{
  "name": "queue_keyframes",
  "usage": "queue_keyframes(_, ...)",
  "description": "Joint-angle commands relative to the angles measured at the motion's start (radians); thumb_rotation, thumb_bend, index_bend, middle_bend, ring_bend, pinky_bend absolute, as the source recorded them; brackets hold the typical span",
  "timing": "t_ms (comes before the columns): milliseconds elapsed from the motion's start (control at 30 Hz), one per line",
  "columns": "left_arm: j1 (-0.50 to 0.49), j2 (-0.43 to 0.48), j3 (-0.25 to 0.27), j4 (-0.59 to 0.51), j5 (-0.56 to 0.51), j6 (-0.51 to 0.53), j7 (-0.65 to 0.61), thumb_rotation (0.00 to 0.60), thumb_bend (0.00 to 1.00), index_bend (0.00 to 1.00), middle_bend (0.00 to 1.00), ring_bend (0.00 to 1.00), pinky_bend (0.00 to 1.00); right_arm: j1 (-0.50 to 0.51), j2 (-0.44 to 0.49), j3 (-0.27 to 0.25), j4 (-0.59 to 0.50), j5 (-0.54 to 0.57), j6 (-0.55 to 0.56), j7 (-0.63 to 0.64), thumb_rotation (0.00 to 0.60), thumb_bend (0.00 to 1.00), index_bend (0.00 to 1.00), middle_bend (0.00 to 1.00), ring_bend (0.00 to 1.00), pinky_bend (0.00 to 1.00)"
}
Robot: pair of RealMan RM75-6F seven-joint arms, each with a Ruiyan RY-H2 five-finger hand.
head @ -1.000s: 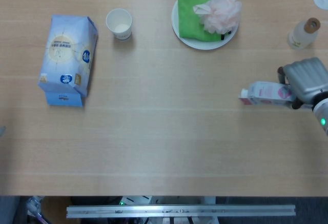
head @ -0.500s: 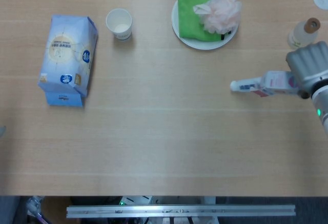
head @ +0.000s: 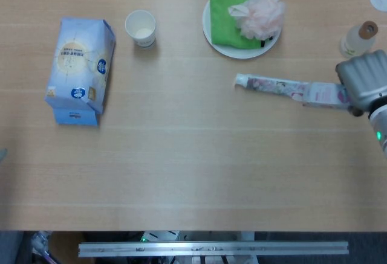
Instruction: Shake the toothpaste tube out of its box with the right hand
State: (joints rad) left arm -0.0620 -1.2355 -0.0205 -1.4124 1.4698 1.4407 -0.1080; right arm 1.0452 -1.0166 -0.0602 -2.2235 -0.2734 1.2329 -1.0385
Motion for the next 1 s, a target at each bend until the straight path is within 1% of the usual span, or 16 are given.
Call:
queue_keyframes(33, 0.0, -0.001, 0.0, 0.0, -0.001, 0.0, -0.001, 0.6, 0.12, 0.4, 0.36, 0.37, 0.53, -0.037, -0.019, -0.019, 0.007, -0.063, 0.016, 0.034, 0.6, 0.39, 0.67, 0.69, 0.59, 0.66)
queue_keyframes(167, 0.001, 0.0, 0.0, 0.0, -0.001, 0.001, -0.001, 0.6, 0.12, 0.4, 0.37, 0.37, 0.53, -0.096, -0.056, -0.039, 0.041, -0.174, 0.029, 0.095, 0.6, 0.38, 0.67, 0.68, 0.59, 0.66)
queue_keyframes(233, 0.001, 0.002, -0.001, -0.002, -0.001, 0.003, -0.001, 0.6, 0.12, 0.4, 0.37, 0.37, 0.53, -0.134, -0.079, -0.05, 0.066, -0.249, 0.038, 0.138, 0.6, 0.38, 0.67, 0.68, 0.59, 0.66)
queue_keyframes(333, 0.002, 0.005, -0.002, -0.007, -0.001, 0.006, 0.001, 0.6, 0.12, 0.4, 0.37, 0.37, 0.53, -0.185, -0.106, -0.065, 0.104, -0.348, 0.045, 0.195, 0.6, 0.34, 0.66, 0.64, 0.56, 0.65)
queue_keyframes(400, 0.002, 0.006, -0.001, -0.01, 0.0, 0.006, 0.003, 0.6, 0.12, 0.4, 0.37, 0.37, 0.53, -0.219, -0.121, -0.072, 0.13, -0.409, 0.044, 0.239, 0.6, 0.31, 0.64, 0.62, 0.53, 0.63)
queue_keyframes(467, 0.001, 0.005, -0.001, -0.011, 0.0, 0.005, 0.006, 0.6, 0.12, 0.4, 0.37, 0.37, 0.53, -0.249, -0.132, -0.078, 0.155, -0.461, 0.039, 0.28, 0.6, 0.27, 0.59, 0.57, 0.49, 0.59)
queue_keyframes(633, -0.001, 0.004, -0.003, -0.015, -0.001, 0.005, 0.014, 0.6, 0.12, 0.4, 0.37, 0.37, 0.53, -0.305, -0.149, -0.085, 0.21, -0.551, 0.023, 0.36, 0.6, 0.2, 0.46, 0.46, 0.39, 0.53)
queue_keyframes(767, -0.001, 0.003, -0.008, -0.019, -0.001, 0.012, 0.021, 0.6, 0.12, 0.4, 0.37, 0.37, 0.53, -0.35, -0.164, -0.086, 0.252, -0.62, 0.018, 0.425, 0.6, 0.16, 0.37, 0.4, 0.33, 0.5)
queue_keyframes(867, -0.002, 0.002, -0.01, -0.022, -0.001, 0.013, 0.026, 0.6, 0.12, 0.4, 0.36, 0.37, 0.53, -0.386, -0.175, -0.088, 0.283, -0.68, 0.019, 0.472, 0.6, 0.14, 0.35, 0.36, 0.31, 0.49)
queue_keyframes(1000, -0.005, -0.001, -0.012, -0.026, -0.002, 0.014, 0.032, 0.6, 0.12, 0.4, 0.37, 0.37, 0.53, -0.428, -0.183, -0.087, 0.314, -0.759, 0.03, 0.53, 0.6, 0.12, 0.34, 0.33, 0.29, 0.48)
